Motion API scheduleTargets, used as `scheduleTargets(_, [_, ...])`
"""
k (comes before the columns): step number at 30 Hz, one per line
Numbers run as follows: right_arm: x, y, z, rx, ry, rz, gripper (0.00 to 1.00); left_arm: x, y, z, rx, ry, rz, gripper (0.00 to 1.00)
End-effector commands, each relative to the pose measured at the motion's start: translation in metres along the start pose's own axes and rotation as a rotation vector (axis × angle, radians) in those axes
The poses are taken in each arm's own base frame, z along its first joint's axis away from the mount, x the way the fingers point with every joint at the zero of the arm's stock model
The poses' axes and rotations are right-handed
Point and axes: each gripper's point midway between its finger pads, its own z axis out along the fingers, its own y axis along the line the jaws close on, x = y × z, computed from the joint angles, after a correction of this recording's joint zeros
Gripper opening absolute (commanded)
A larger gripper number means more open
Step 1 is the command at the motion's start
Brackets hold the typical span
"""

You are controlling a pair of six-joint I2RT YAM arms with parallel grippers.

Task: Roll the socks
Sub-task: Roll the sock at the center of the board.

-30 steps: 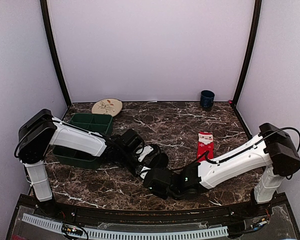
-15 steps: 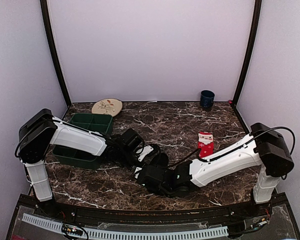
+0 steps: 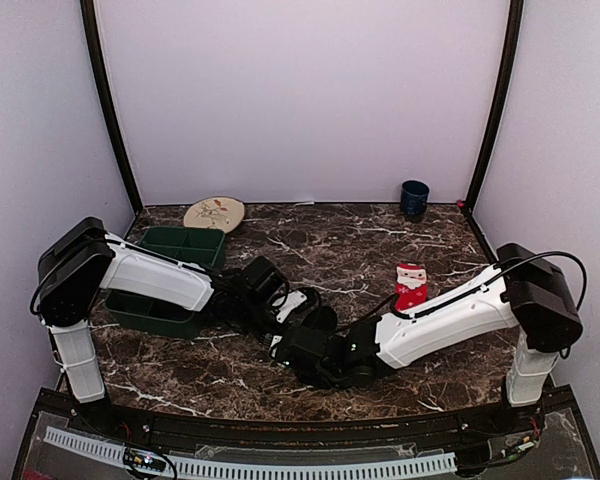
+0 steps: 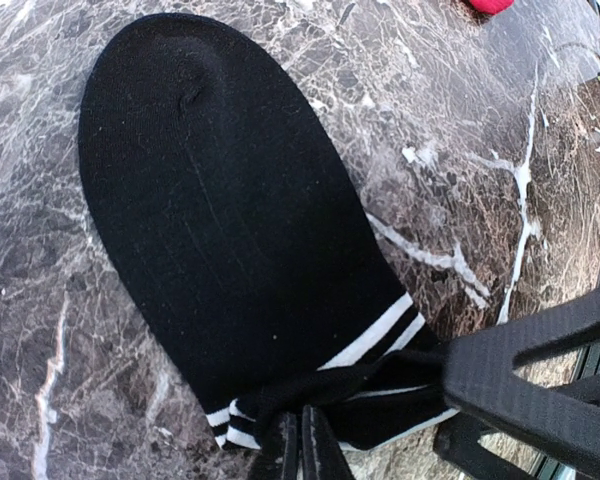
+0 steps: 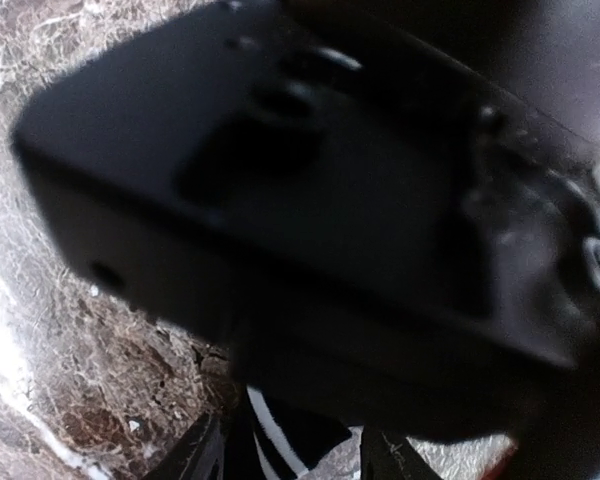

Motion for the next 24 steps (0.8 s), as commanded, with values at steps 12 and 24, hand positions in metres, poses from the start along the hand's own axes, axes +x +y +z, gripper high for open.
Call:
scheduleTargets(12, [-0.006,-0.011,0.017,-0.012,0.021,0.029,0.31,0.051,0.01,0.009,-0.027,0.175,-0.033,0.07])
scheduleTargets(24, [0.004,-0.005,0.018,-0.05,0.059,0.043,0.1,0.049,0.013,0.009,-0.027,0.16,-0.052,0.07])
